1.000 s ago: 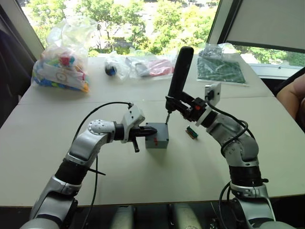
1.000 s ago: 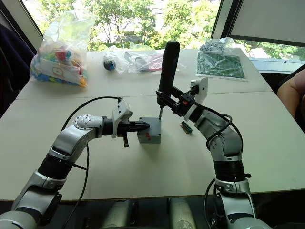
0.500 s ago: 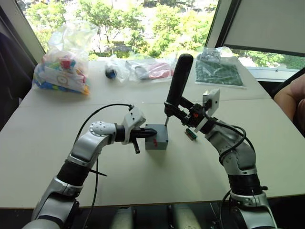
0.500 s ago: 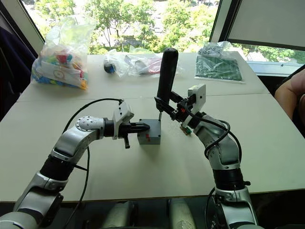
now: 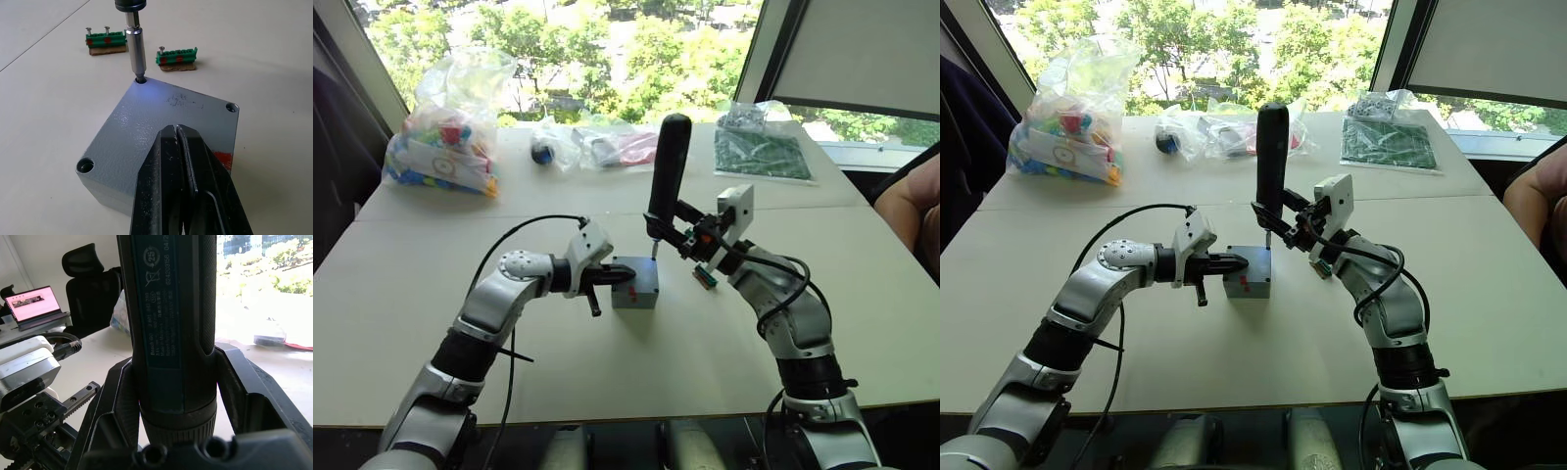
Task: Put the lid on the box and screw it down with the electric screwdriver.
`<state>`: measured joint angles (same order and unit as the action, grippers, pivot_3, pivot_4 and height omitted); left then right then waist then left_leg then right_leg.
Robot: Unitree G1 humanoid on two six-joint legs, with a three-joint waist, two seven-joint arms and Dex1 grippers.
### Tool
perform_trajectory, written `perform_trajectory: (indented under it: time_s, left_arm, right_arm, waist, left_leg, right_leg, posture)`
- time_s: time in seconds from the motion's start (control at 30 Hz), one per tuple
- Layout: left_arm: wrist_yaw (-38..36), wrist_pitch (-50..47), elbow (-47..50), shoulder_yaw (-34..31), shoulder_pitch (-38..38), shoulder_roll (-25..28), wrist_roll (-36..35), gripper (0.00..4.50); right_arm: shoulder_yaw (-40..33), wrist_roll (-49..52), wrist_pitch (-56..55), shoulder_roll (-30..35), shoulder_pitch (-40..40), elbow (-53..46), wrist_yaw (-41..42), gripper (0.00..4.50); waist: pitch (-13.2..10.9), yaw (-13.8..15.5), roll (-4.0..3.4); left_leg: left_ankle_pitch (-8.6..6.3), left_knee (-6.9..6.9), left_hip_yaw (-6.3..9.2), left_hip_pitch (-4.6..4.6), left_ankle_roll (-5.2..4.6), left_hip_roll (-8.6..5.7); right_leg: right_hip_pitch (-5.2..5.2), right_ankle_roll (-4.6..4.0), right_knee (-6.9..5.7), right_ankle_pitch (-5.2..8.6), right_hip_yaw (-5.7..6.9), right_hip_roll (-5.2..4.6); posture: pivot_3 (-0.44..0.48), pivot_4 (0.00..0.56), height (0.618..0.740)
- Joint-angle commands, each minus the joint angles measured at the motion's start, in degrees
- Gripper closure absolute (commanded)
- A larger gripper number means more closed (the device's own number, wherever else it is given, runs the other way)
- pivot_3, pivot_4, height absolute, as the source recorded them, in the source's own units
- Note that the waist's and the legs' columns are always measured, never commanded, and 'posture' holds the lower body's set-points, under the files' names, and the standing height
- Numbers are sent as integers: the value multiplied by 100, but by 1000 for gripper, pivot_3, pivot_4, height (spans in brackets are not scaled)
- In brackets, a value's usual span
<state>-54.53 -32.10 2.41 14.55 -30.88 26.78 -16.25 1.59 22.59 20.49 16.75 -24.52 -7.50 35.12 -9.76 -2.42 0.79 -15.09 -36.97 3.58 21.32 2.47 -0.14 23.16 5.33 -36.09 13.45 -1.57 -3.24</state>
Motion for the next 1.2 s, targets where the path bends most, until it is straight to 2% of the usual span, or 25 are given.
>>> perform_trajectory:
  time_s: [0.03, 0.43, 0.63, 0.73, 0.83, 0.9, 0.97, 1.03, 1.1, 1.2]
  left_arm:
    - [5, 4, 10, 22, 72, 10, 40, 4500]
    - [7, 19, -11, 25, 73, -6, 46, 4500]
    - [40, 93, -136, 30, 84, -60, 81, 4500]
    - [36, 125, -201, 37, 157, -69, 101, 4500]
    - [15, 149, -236, 38, 184, -68, 109, 4500]
    - [36, 147, -281, -22, 190, -122, 64, 4500]
    - [181, 107, -435, -221, 146, -324, -87, 4500]
    - [467, 17, -586, -524, 28, -597, -247, 4500]
    - [985, -82, -651, -943, -181, -837, -352, 4500]
    - [1443, -321, -638, -1287, -486, -891, -394, 4500]
  right_arm:
    - [239, -134, 325, -9, 348, 465, 13, 2653]
    - [167, -94, 328, 7, 329, 421, 12, 2653]
    - [-95, 156, 361, -63, 193, 291, -66, 2653]
    - [-867, 1095, 647, -133, -374, -85, -239, 2653]
    - [-1350, 1600, 963, -15, -826, -230, -426, 2653]
    - [-1870, 2084, 1230, 133, -1311, -176, -734, 2653]
    - [-2398, 2488, 1568, 177, -1824, 151, -1453, 2653]
    - [-2560, 2561, 1995, 269, -2168, 439, -2021, 2653]
    - [-2521, 2644, 2461, 414, -2392, 551, -2236, 2653]
    - [-2598, 3020, 3402, 699, -2655, 746, -2485, 2653]
  waist:
    - [7, -1, 5]
    - [11, -1, 5]
    - [11, 4, 5]
    - [7, 7, 2]
    - [-13, 13, -13]
    - [-33, 16, -31]
    - [-44, 20, -48]
    - [-45, 42, -47]
    - [-46, 45, -45]
    - [-57, -16, -43]
  left_leg:
    - [0, 0, 0, 0, 0, 0]
    - [-1, 2, 1, 0, -1, 0]
    - [-1, 2, 2, 1, -1, 0]
    - [-1, 2, 2, 3, -1, 0]
    - [-1, 2, 1, 19, -1, -1]
    - [-1, 3, 0, 22, -1, -1]
    - [-1, 3, -1, 28, -1, -3]
    - [-1, 2, -1, 28, -1, -3]
    - [-1, 4, 3, 28, -1, -3]
    - [-1, 3, 2, 42, -2, -3]
  right_leg:
    - [0, 0, 0, 1, 0, 0]
    - [0, -3, 1, 4, 0, 0]
    - [0, -3, 3, 6, 1, -1]
    - [1, -3, 5, 6, 1, -2]
    - [17, -7, 5, 4, 1, -5]
    - [21, -6, 5, 4, 1, -6]
    - [26, -6, 5, 3, 0, -8]
    - [26, -6, 5, 3, 1, -8]
    - [24, -5, 7, 3, 6, -7]
    - [36, -4, 8, 2, 5, -7]
  posture:
    - [0, 150, 740]
    - [0, 150, 740]
    - [0, 150, 740]
    - [0, 150, 740]
    - [0, 150, 740]
    - [0, 150, 740]
    - [0, 150, 740]
    - [0, 150, 740]
    - [0, 150, 740]
    - [0, 150, 740]
